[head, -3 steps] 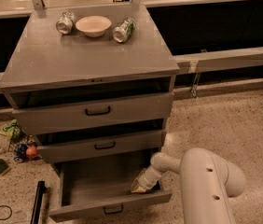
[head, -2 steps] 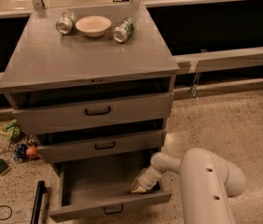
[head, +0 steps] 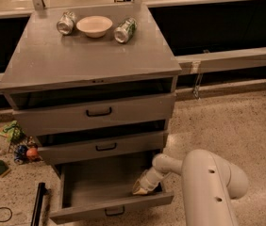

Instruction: Open bottom drawer

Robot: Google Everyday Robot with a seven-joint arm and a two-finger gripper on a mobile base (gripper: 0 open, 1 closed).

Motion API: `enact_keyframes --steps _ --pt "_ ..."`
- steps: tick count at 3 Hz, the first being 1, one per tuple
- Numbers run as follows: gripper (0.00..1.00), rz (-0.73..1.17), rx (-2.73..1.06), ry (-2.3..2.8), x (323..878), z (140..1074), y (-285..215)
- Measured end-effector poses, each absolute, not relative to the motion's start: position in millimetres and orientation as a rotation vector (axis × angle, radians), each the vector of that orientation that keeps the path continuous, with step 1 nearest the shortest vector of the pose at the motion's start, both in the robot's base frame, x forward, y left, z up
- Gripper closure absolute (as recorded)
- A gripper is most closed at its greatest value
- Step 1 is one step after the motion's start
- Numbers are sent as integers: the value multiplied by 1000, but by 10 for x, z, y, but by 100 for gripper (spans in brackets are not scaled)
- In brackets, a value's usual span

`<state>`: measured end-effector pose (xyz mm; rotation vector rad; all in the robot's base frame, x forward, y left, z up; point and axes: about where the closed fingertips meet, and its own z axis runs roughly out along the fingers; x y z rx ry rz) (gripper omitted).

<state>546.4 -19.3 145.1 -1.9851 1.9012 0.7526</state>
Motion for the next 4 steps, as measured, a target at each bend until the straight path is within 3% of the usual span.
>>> enact_keyframes --steps 1,2,4 --pt "98 752 -1985 1901 5464 1451 -193" --pt "67 752 -1985 1901 5464 1451 -193" --pt "21 752 -1985 1901 5464 1451 -193"
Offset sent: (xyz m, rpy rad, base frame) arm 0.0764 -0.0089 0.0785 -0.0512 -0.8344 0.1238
